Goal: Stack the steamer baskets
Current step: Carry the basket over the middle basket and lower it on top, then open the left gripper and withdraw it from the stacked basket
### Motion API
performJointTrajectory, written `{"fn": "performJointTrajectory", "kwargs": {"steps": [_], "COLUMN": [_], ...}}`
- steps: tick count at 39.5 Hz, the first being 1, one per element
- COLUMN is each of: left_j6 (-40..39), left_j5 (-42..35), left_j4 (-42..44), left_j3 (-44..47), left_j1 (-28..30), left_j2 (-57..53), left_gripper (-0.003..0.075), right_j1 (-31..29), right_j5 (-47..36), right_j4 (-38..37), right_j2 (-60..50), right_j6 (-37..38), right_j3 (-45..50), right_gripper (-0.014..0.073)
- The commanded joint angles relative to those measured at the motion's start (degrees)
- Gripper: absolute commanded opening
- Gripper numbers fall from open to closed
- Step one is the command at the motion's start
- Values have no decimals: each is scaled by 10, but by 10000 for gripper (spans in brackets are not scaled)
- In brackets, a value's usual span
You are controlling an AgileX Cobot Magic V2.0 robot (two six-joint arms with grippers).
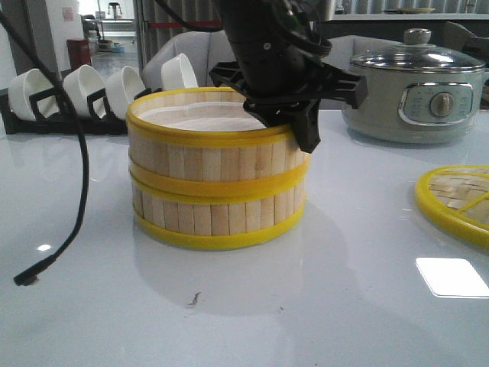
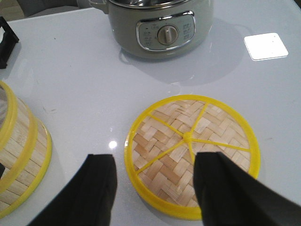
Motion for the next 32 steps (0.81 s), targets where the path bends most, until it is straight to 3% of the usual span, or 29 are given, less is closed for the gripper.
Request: {"fn": "performJointTrajectory", "kwargs": {"steps": [1, 24, 28, 32], "left_j6": [1, 1, 1, 1], "left_j5": [-32, -39, -36, -38], "left_j4": [13, 18, 18, 18], "left_j3": [-21, -21, -21, -21], "left_j1": [-1, 0, 0, 0], "left_j2": [-38, -38, -38, -38], "left_gripper": [88, 101, 203, 369], "right_j1": [1, 1, 1, 1], "right_j5": [-41, -41, -41, -41], "right_j4": [0, 1, 1, 1], "right_j2": [-3, -3, -3, -3], "right_j6": [-4, -4, -4, -4], "right_j3": [-22, -22, -22, -22], "right_gripper": [479, 479, 479, 479]}}
